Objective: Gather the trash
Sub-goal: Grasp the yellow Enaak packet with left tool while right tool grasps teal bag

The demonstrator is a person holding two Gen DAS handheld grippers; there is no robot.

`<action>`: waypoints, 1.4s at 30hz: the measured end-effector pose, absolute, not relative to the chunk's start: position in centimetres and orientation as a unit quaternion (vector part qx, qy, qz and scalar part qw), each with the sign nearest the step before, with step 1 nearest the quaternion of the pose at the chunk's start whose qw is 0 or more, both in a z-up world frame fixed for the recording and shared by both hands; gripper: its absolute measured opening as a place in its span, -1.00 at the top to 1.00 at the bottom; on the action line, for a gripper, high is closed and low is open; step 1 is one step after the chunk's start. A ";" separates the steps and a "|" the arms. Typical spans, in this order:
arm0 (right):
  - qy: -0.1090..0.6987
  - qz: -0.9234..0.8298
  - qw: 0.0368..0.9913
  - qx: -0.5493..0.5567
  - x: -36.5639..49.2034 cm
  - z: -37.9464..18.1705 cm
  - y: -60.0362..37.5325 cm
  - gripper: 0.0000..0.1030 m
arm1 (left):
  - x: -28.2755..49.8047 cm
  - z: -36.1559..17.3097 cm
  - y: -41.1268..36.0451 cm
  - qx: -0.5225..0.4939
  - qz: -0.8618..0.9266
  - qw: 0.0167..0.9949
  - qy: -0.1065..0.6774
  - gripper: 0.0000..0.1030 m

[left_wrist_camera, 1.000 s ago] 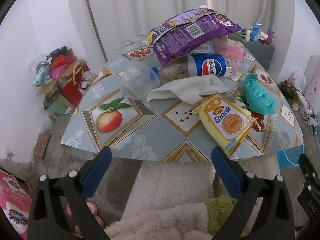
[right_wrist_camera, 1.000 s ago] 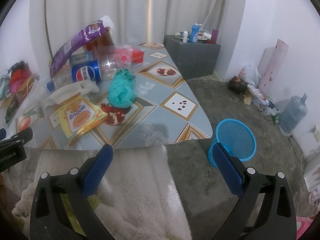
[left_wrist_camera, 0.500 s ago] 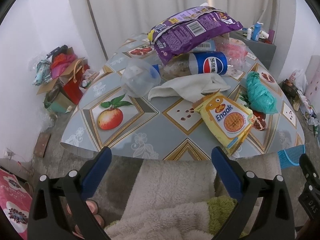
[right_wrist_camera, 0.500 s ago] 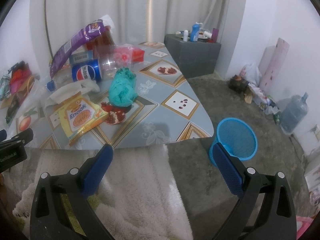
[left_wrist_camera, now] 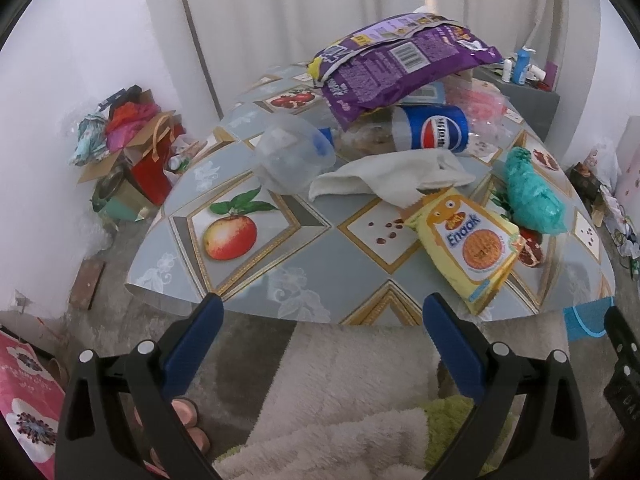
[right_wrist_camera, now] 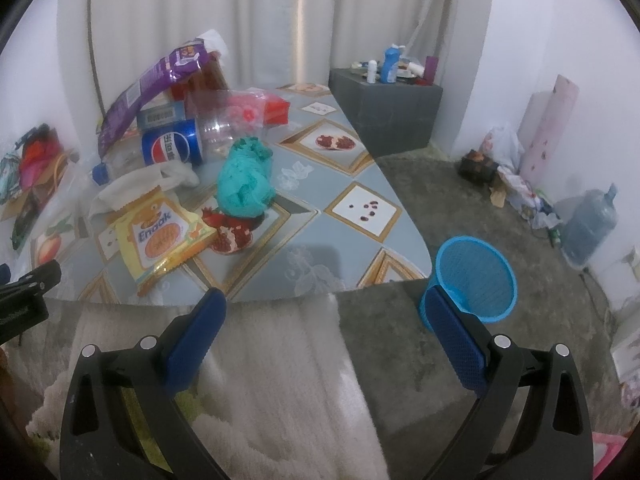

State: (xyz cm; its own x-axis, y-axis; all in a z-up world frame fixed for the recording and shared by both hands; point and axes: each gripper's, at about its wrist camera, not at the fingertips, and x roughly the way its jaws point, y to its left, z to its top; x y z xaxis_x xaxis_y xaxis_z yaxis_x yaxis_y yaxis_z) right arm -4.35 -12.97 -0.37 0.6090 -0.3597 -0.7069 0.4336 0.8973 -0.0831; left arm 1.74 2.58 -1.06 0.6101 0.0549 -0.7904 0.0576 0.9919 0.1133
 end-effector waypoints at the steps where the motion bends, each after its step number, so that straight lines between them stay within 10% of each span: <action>1: 0.381 -0.221 0.897 0.047 -4.2 -0.3 -13.1 -0.85 | 2.0 -1.1 2.8 0.061 -0.003 0.895 0.442 -0.90; 24: 0.340 -0.094 0.934 0.058 3.8 0.1 -16.3 -0.67 | 5.9 -2.6 0.3 0.027 -0.253 0.888 0.384 -0.89; 31: 0.370 -0.048 0.925 0.077 6.4 -1.7 -16.8 -0.34 | 8.8 -4.9 -0.6 0.018 -0.268 0.864 0.426 -0.17; 42: 0.399 -0.006 0.912 0.099 8.9 -3.7 -17.0 -0.08 | 11.2 -6.7 -0.9 0.041 -0.246 0.860 0.446 0.38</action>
